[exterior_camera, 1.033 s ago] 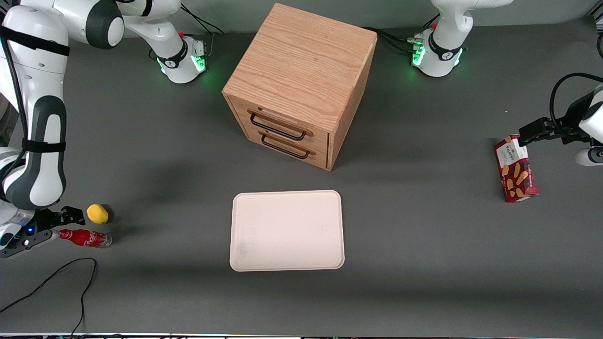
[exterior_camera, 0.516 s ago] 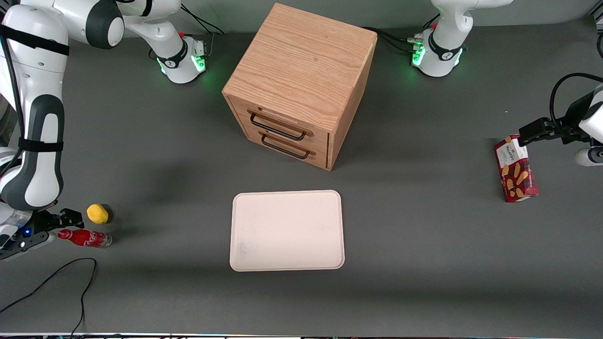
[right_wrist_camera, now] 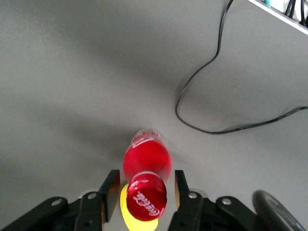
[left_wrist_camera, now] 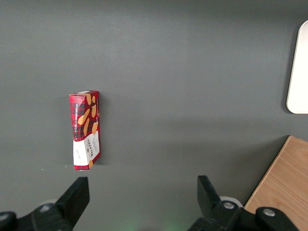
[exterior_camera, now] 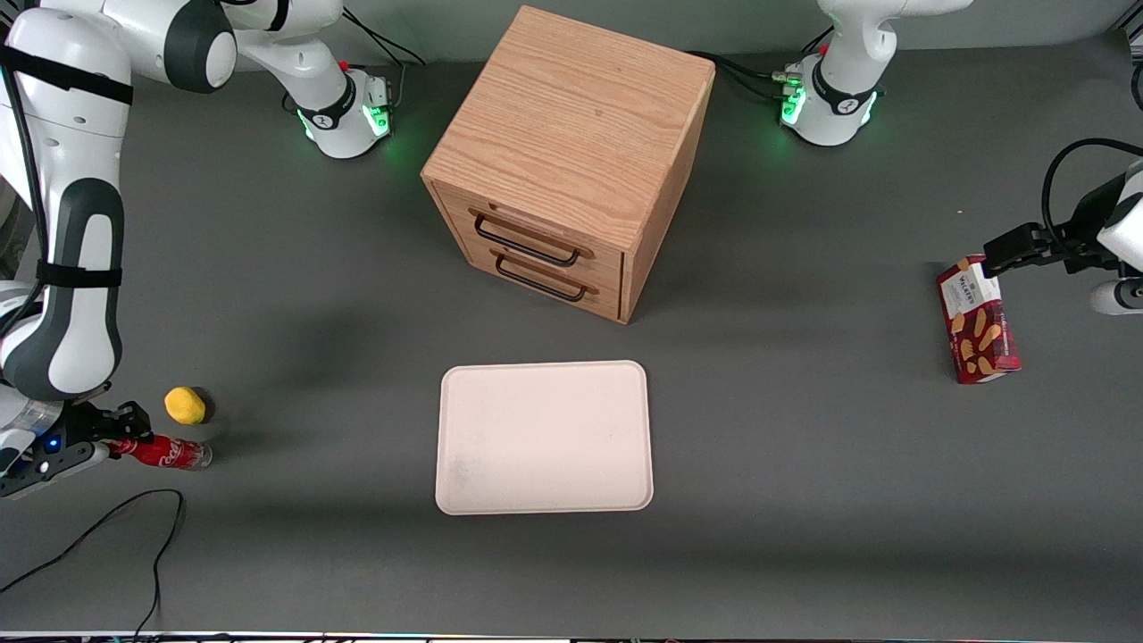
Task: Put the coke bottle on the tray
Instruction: 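Close the right gripper around the red Coca-Cola bottle, then lift the bottle and carry it toward the white tray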
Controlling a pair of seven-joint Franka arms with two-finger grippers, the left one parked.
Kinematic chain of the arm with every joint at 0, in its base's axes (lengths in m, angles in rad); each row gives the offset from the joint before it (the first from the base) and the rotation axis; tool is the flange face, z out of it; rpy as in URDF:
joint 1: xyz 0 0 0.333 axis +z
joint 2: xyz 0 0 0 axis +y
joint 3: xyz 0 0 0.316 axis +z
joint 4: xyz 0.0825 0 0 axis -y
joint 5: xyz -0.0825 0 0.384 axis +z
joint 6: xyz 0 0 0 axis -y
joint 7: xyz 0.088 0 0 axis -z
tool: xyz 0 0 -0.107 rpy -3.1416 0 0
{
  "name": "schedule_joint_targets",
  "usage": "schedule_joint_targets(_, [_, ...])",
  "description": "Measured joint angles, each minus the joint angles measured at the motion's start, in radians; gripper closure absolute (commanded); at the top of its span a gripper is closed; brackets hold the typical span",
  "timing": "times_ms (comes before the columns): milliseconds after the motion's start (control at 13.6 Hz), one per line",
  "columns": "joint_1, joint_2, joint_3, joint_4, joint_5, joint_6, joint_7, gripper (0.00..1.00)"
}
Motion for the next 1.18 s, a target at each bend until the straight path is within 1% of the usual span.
schedule_joint_targets(74, [0.000,0.000,0.000,0.006,0.000,-0.005,0.000,0.73])
schedule_joint_targets(148, [0.000,0.000,0.000,0.008,0.001,-0.012,0.000,0.75])
schedule_joint_targets(443, [0.000,0.000,0.001,0.010,0.003,-0.019,0.000,0.75])
schedule_joint_targets(516, [0.000,0.000,0.001,0.010,0.003,-0.019,0.000,0.78])
schedule_joint_targets(590, [0.000,0.000,0.001,0.010,0.003,-0.019,0.000,0.84])
schedule_joint_targets(664, [0.000,0.000,0.001,0.010,0.003,-0.020,0.000,0.95])
schedule_joint_targets(738, [0.000,0.000,0.001,0.010,0.003,-0.020,0.000,1.00])
schedule_joint_targets(885, [0.000,0.000,0.000,0.017,0.003,-0.042,-0.001,1.00])
schedule_joint_targets(1033, [-0.001,0.000,-0.001,0.045,0.001,-0.129,-0.001,1.00])
schedule_joint_targets(1180, [0.000,-0.001,-0.003,0.109,-0.024,-0.229,0.000,1.00])
